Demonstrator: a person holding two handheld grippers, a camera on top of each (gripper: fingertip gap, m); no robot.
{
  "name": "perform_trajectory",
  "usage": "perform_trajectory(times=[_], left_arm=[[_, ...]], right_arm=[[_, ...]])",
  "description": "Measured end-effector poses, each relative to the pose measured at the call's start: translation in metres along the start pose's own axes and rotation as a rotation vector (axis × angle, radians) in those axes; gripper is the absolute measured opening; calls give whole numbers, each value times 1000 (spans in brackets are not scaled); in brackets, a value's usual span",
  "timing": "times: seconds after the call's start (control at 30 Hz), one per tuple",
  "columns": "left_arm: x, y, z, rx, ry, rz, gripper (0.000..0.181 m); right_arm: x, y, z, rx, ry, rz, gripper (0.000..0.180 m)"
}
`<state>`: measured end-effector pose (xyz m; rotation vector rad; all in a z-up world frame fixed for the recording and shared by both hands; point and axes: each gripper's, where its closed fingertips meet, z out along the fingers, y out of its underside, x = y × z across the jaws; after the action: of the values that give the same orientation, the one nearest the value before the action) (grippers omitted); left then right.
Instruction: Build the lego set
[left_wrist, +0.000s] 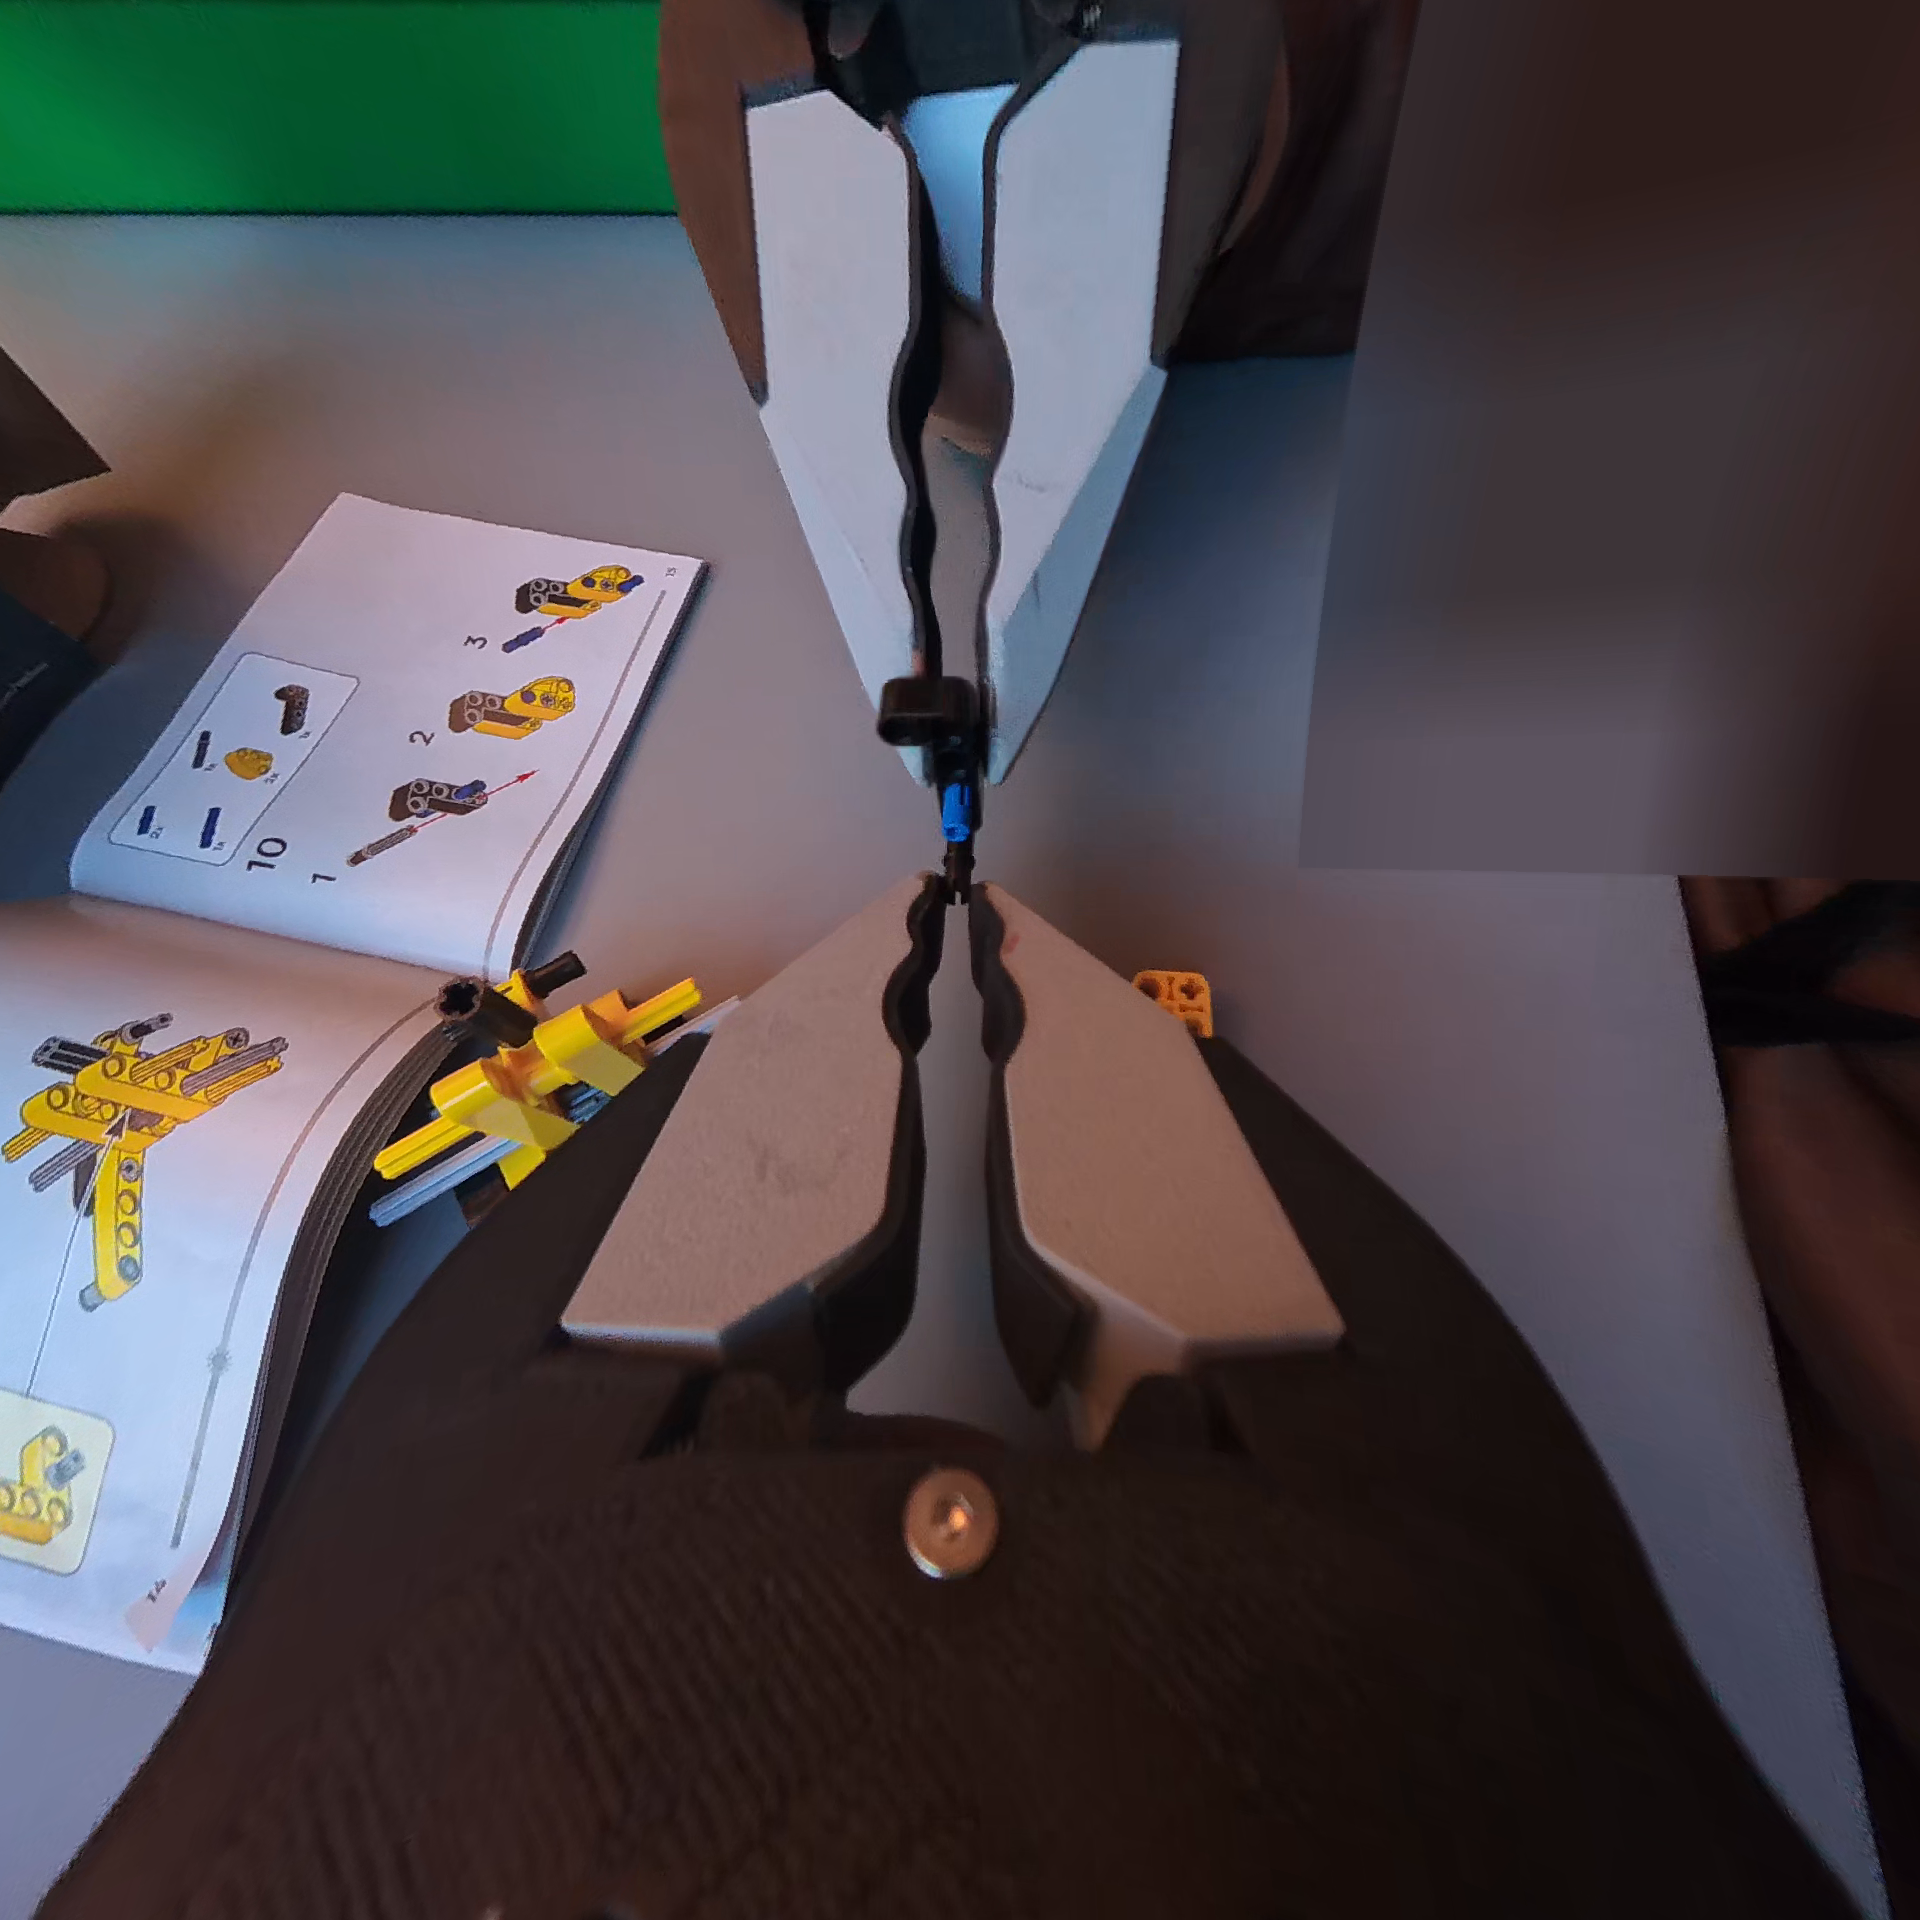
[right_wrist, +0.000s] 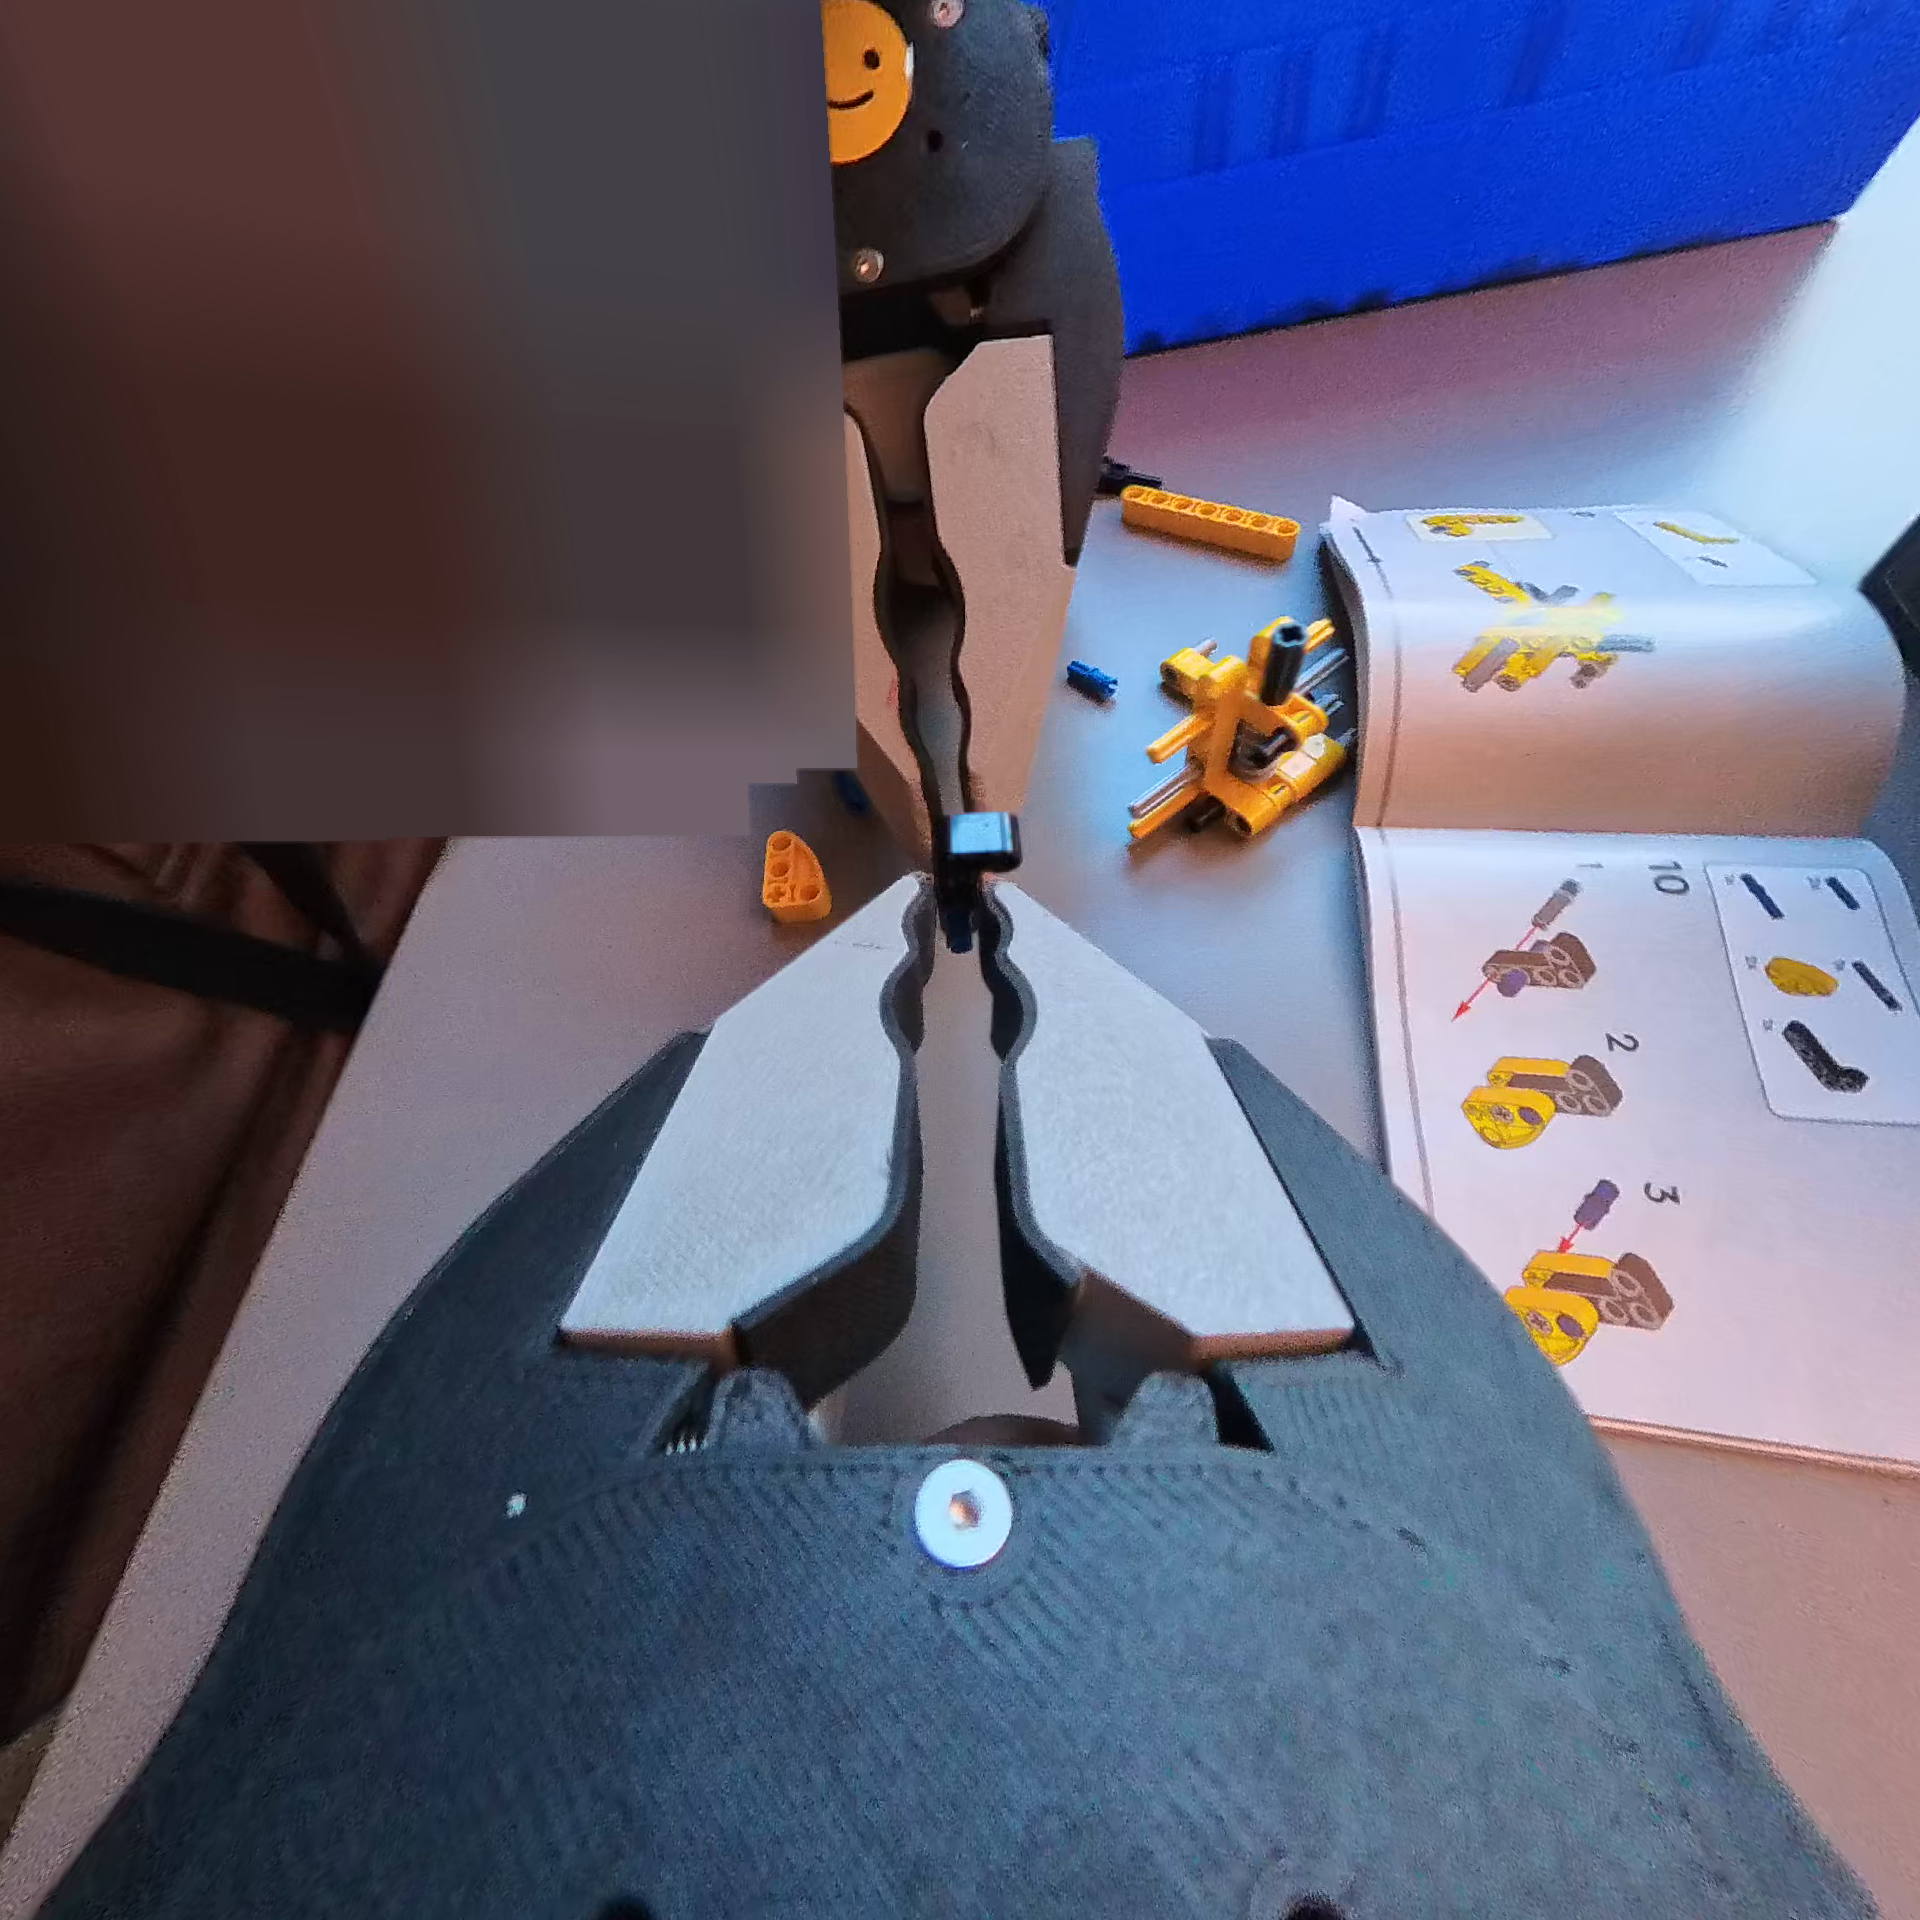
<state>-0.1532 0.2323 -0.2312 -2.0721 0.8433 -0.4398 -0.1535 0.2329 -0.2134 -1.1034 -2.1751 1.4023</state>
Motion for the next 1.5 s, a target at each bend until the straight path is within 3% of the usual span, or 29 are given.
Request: perform_trajectory(times=[0.13, 0.43, 1.5], left_arm=[[1, 3, 1, -22, -5, 10, 1], [-1, 3, 0, -15, -2, -6, 1], [5, -11, -8, 91, 138, -236, 1]], right_arm=[[0, 4, 4, -41, 50, -90, 4], [0, 3, 3, -33, 45, -77, 4], [-1, -4, -5, 41, -107, 164, 4]])
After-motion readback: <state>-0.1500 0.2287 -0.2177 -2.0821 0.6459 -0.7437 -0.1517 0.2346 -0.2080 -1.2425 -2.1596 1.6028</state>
